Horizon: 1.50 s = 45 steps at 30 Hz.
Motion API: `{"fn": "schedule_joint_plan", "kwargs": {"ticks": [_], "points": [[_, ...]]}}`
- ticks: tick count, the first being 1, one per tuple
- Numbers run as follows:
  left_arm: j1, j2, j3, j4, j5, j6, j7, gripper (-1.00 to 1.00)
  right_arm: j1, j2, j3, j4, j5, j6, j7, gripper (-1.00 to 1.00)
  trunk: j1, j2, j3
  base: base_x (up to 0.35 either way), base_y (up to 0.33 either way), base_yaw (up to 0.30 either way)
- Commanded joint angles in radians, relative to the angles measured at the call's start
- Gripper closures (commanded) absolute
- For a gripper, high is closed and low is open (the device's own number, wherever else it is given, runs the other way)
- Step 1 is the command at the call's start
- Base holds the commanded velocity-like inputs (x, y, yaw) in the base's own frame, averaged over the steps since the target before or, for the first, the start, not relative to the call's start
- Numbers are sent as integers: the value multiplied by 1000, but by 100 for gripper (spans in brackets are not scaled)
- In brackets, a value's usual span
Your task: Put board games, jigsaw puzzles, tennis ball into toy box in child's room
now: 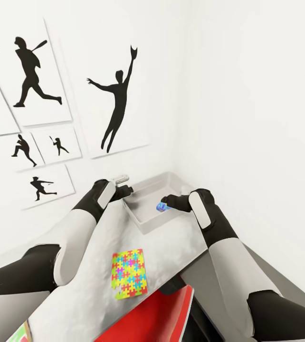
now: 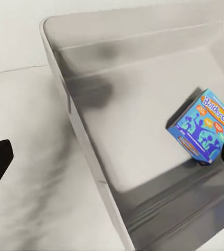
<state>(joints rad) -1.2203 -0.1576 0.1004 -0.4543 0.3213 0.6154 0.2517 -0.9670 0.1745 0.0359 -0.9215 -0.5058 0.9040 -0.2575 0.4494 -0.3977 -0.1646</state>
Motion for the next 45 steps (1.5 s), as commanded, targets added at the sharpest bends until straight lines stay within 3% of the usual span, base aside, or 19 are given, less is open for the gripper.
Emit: {"fn": "schedule_joint_plan", "kwargs": {"ticks": [1,12,45], "points": [[-1,-2,4,-2,5,3,8,-100,-1,0,1,-1,-10,2,-10,-100,1,-2,-4,0,0,0],[-1,-17,4,-1,-17,0,9,-100,-1,0,1,-18,-11,5,-10,-100,1,-2,-22,0,0,0],[-1,-17,4,-5,-16,0,8,-100,-31,0,1,-96,-13,7,-9,-100,1,-2,-75,0,0,0]]}}
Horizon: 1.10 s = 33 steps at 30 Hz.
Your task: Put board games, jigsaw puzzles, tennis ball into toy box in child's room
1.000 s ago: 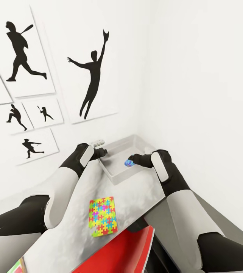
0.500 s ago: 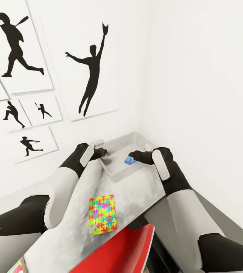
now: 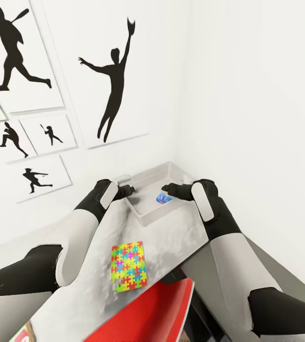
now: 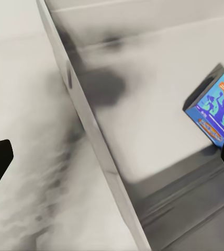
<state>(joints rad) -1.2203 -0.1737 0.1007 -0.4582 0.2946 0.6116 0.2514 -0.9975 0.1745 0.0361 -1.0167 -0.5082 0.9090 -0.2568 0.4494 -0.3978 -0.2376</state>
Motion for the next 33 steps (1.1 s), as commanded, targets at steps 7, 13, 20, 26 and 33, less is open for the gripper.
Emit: {"fn": "schedule_joint_plan", "kwargs": {"ticks": [7,13,20,26,33], "points": [[-1,-1,4,-11,11,5,8,-100,-12,0,1,-4,-10,0,-10,-100,1,-2,-13,0,0,0],[-1,-1,4,-14,11,5,8,-100,-20,0,1,-5,-9,-3,-10,-100,1,-2,-23,0,0,0],[-1,-1,4,-15,11,5,8,-100,-26,0,1,-3,-9,-20,-10,-100,1,-2,-34,0,0,0],[-2,-1,4,-16,11,5,8,-100,-27,0,1,0,-7,-35,-10,-100,1,-2,-44,0,0,0],[-3,-1,4,-17,11,5,8,-100,-27,0,1,1,-4,-40,-11,-100,1,-2,-56,0,0,0]]}}
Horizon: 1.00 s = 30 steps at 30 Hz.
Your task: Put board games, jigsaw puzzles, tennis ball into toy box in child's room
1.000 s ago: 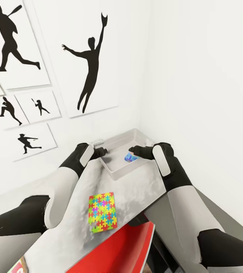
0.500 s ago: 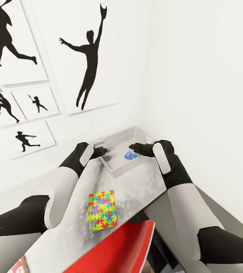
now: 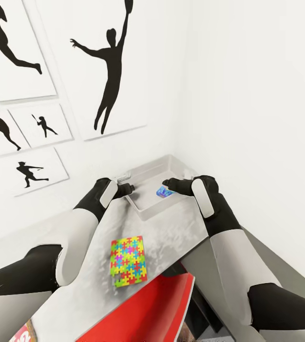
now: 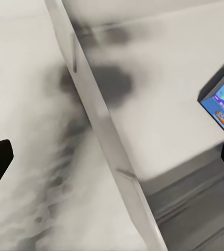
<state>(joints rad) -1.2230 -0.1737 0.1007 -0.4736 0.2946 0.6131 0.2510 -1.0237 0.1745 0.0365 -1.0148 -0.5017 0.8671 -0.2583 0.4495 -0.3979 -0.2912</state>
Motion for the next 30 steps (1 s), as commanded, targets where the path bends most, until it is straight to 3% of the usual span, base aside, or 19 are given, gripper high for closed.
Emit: {"fn": "schedule_joint_plan", "kwargs": {"ticks": [1,30], "points": [[-1,-1,4,-2,11,4,8,-100,-1,0,1,-1,-10,2,-10,-100,1,-2,-4,0,0,0],[-48,-1,4,-2,14,9,6,-100,-1,0,0,-1,-10,0,-10,-100,1,-2,-51,0,0,0]]}}
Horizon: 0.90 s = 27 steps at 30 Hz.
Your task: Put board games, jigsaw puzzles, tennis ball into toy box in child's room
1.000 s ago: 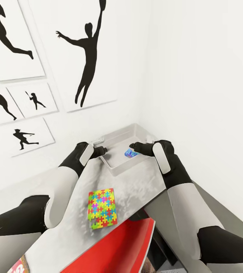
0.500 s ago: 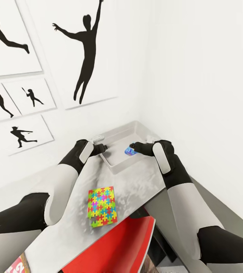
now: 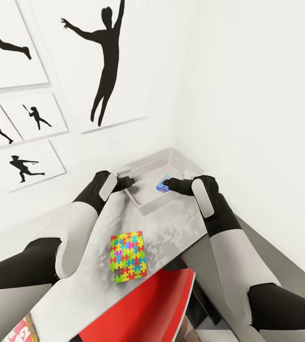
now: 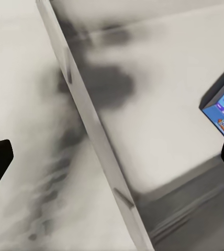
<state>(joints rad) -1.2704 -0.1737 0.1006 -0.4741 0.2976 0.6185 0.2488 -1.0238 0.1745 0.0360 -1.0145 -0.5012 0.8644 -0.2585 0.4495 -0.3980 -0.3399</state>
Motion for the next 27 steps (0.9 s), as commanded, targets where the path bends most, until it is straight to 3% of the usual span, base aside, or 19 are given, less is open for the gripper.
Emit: {"fn": "schedule_joint_plan", "kwargs": {"ticks": [1,27], "points": [[-3,-1,4,-1,11,4,9,-100,-1,0,1,-1,-11,2,-10,-100,1,-2,-3,0,0,0],[-11,-1,5,-1,15,4,10,-100,-1,0,1,-2,-15,3,-10,-100,1,-2,-46,0,0,0]]}}
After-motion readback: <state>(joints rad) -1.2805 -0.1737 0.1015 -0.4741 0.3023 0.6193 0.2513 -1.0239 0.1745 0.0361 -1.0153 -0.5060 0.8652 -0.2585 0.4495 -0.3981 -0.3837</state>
